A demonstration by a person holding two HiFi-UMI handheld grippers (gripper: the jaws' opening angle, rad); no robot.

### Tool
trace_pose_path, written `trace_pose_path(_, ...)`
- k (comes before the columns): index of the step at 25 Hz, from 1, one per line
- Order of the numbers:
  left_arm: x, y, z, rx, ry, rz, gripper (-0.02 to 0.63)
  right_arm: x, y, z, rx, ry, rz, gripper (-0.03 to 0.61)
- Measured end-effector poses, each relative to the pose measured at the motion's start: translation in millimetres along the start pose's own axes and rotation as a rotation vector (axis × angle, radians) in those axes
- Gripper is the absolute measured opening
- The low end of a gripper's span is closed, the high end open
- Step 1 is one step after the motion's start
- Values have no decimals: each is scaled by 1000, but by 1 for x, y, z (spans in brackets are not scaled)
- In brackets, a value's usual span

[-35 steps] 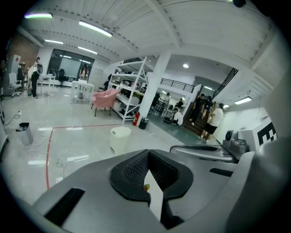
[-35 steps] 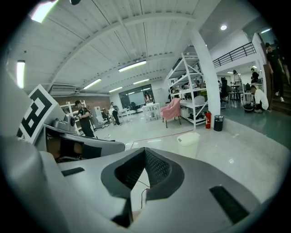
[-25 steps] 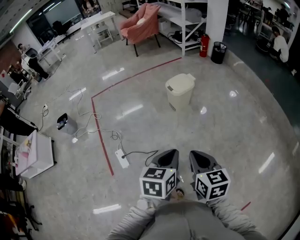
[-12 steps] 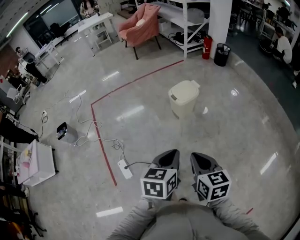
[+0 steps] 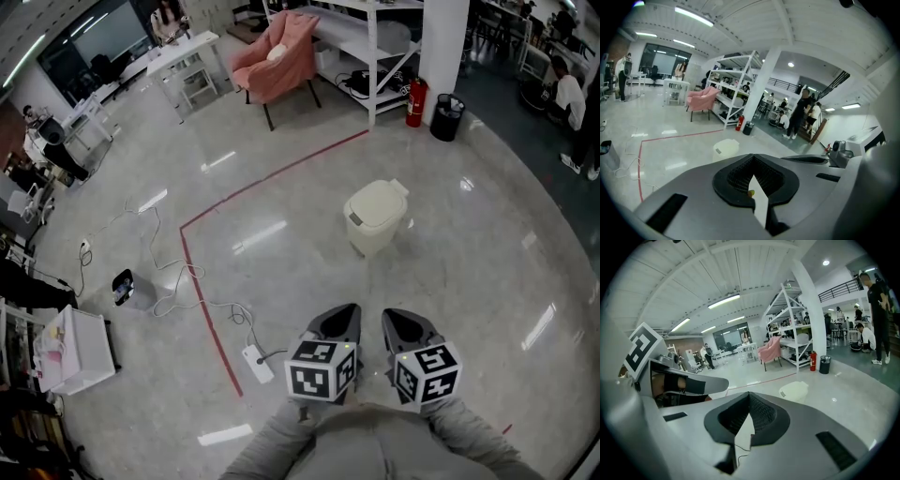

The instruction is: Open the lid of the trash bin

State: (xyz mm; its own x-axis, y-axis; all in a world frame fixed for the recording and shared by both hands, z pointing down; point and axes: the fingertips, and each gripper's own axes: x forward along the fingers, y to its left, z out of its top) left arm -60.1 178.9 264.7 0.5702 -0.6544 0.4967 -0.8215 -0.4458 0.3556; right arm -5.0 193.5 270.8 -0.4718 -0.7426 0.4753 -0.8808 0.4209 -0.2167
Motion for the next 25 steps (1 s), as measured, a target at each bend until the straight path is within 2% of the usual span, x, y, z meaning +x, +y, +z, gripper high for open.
trace_pose_path(12,48,57,48,31,34,-49,6,76,-18,46,23,-18,-57,-3)
trace_pose_path(25,81,79,63,-10,58,-55,6,102,-41,50,43,26,-81,-3)
